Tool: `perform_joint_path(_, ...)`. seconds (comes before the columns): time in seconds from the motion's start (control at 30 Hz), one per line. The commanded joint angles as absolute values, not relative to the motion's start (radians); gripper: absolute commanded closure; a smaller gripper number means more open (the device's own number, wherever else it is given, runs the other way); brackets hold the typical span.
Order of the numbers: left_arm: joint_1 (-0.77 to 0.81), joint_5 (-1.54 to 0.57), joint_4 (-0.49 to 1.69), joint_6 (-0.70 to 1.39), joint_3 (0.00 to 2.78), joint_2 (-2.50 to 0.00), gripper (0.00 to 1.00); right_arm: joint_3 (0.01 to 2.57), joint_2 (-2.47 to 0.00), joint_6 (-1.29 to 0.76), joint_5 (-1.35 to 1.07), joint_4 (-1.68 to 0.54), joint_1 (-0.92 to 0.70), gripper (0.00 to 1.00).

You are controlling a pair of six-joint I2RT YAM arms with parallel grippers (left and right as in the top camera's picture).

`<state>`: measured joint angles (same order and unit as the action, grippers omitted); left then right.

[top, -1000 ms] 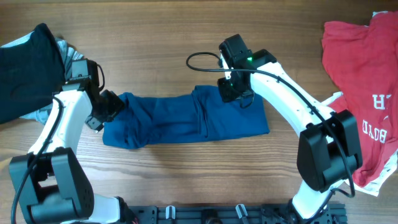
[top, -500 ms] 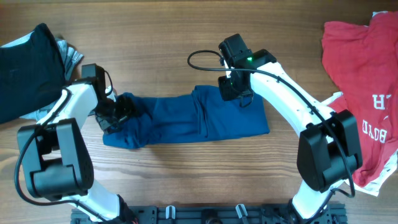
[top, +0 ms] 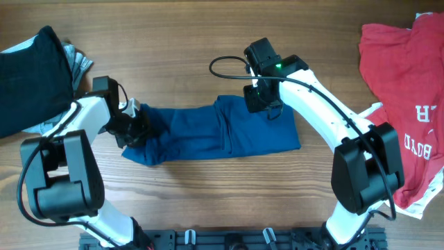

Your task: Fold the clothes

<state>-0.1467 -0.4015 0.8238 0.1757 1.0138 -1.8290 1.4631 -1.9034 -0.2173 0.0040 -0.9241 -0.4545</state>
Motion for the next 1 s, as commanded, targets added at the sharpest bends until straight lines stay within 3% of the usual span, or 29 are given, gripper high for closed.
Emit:
perform_joint_path(0.0, -0.142, -0.426, 0.804, 0.163, 0.987, -1.861, 0.96, 1.479, -1.877, -0.236, 0.000, -0.932, -0.457, 0.56)
perform_joint_path(0.23, -0.227, -0.270, 0.850, 0.164, 1.089, -1.701, 0.96, 1.488, -1.866, -0.291, 0.004, -0.939, -0.391, 0.55)
perform_joint_path(0.4, -0.399, -0.276, 0.849, 0.191, 1.247, -1.672, 0.96, 1.488, -1.861, -0.207, 0.004, -1.006, -0.247, 0.55)
perform_joint_path(0.5, -0.389, -0.337, 0.850, 0.207, 1.336, -1.672, 0.96, 1.486, -1.861, -0.183, 0.003, -1.014, -0.218, 0.55)
perform_joint_path(0.63, -0.244, -0.415, 0.941, 0.248, 1.419, -1.671, 0.96, 1.485, -1.861, -0.186, -0.001, -1.021, -0.218, 0.55)
perform_joint_path(0.77, 0.035, -0.405, 0.958, 0.327, 1.444, -1.668, 0.96, 1.485, -1.861, -0.187, -0.001, -1.024, -0.218, 0.55)
perform_joint_path(0.97, 0.342, -0.171, 0.968, 0.356, 1.438, -1.689, 0.87, 1.485, -1.861, -0.186, -0.001, -1.032, -0.220, 0.54)
